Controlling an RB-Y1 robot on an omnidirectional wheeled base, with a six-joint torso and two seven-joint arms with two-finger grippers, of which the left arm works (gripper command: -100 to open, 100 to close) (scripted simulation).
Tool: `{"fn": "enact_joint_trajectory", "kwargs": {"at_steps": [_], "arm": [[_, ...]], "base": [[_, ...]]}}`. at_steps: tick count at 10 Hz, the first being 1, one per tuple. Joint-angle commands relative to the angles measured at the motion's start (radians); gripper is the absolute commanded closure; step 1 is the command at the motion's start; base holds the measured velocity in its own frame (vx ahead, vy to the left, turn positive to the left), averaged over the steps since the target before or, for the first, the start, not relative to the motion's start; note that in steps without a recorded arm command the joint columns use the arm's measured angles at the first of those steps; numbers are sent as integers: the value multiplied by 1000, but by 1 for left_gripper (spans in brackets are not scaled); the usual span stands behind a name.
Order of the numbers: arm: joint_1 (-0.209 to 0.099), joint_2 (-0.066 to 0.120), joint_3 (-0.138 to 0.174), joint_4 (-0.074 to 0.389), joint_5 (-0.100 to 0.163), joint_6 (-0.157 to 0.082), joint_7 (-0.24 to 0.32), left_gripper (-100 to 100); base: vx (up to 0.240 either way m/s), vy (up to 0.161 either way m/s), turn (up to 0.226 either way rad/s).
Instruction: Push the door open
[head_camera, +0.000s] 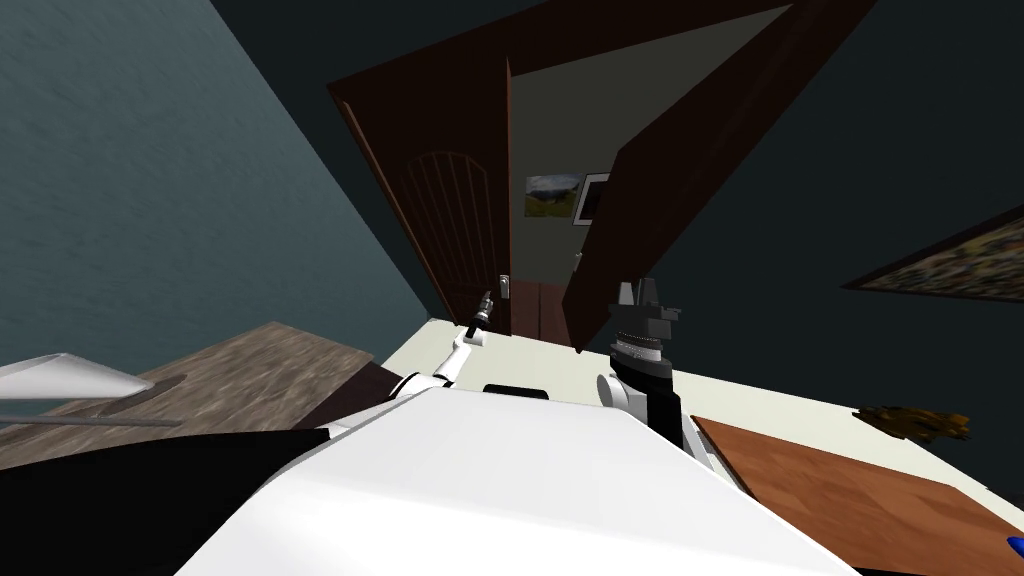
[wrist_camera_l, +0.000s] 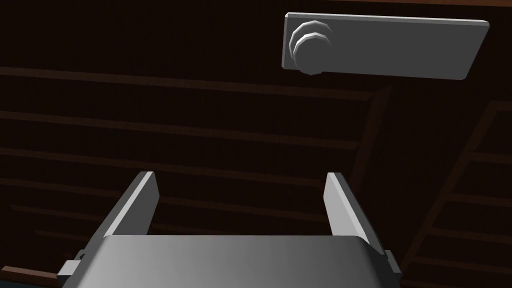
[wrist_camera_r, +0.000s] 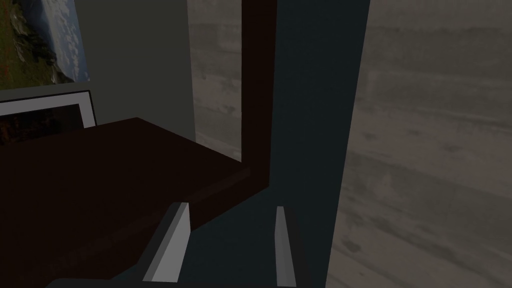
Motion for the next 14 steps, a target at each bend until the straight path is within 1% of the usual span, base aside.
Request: {"fn": "enact_joint_trajectory", "kwargs": {"at_steps": [1,2,4,7,9,10,11,13,14], "arm": [[-26,-3,0,47,0,2,-2,-100],[-26,-3,0,47,0,2,-2,-100],[-56,-5,-2,99,-1,5,-2,-100],[-94,-9,-3,165,-1,9,-2,-100],[-114,-11,-4,200,-1,11,-2,-100],[-131,-13,-5,230,-1,13,-3,-100],[-131,-13,-5,230,-1,13,-3,-100],[-147,-15,-6,258,-1,15,-3,-100],[-142,-15,-5,248,-1,16,-3,-100]], "base": [[81,27,-21],[58,11,-6],[61,8,-11],[83,16,-16],[69,20,-12],[85,13,-16],[69,8,-5],[47,13,-7],[21,8,-4]]}}
